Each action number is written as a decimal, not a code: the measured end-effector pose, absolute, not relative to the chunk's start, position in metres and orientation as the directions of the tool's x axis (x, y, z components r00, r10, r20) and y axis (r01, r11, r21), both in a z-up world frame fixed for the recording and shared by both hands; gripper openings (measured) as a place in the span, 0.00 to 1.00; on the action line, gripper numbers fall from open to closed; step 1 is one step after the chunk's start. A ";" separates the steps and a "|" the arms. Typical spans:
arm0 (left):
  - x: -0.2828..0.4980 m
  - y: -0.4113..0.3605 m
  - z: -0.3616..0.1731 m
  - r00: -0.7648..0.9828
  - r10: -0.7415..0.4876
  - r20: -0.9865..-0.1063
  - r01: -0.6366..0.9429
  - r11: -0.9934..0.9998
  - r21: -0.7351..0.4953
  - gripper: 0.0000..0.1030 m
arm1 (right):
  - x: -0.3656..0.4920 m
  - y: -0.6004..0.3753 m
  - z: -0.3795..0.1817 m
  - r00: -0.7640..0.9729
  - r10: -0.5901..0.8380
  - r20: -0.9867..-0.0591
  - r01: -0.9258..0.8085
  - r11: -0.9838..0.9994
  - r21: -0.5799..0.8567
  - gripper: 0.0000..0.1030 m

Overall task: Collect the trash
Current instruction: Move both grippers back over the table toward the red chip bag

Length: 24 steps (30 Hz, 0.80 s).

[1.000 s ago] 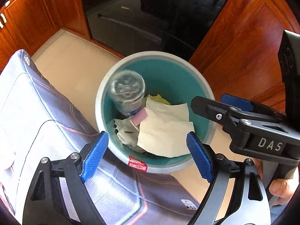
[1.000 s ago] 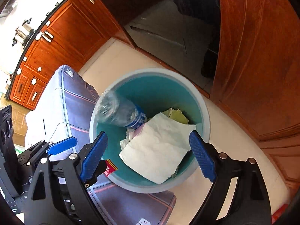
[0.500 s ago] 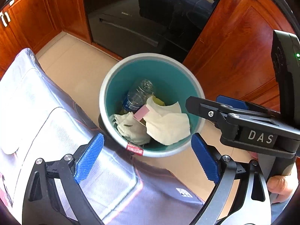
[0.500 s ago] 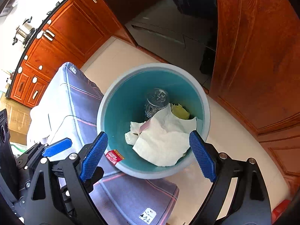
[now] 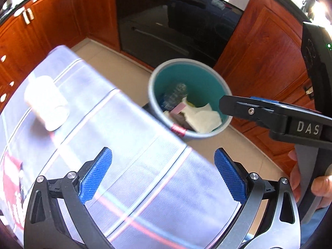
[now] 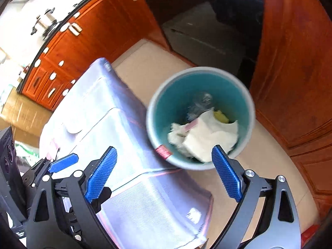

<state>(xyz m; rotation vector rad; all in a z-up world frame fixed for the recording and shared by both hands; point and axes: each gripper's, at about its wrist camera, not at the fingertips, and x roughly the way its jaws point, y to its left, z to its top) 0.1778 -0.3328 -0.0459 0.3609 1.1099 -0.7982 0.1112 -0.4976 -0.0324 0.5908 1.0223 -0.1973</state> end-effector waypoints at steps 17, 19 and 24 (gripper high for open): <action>0.194 -0.106 -0.053 0.309 -0.326 -0.893 0.534 0.837 -0.120 0.96 | 0.155 -0.311 -0.021 0.423 0.263 -0.867 0.174 0.916 0.362 0.87; 0.196 -0.079 -0.053 0.326 -0.323 -0.888 0.505 0.854 -0.125 0.96 | 0.160 -0.289 -0.023 0.403 0.274 -0.873 0.146 0.923 0.357 0.87; 0.202 -0.017 -0.059 0.362 -0.288 -0.886 0.425 0.897 -0.118 0.96 | 0.173 -0.239 -0.033 0.347 0.301 -0.888 0.080 0.934 0.348 0.87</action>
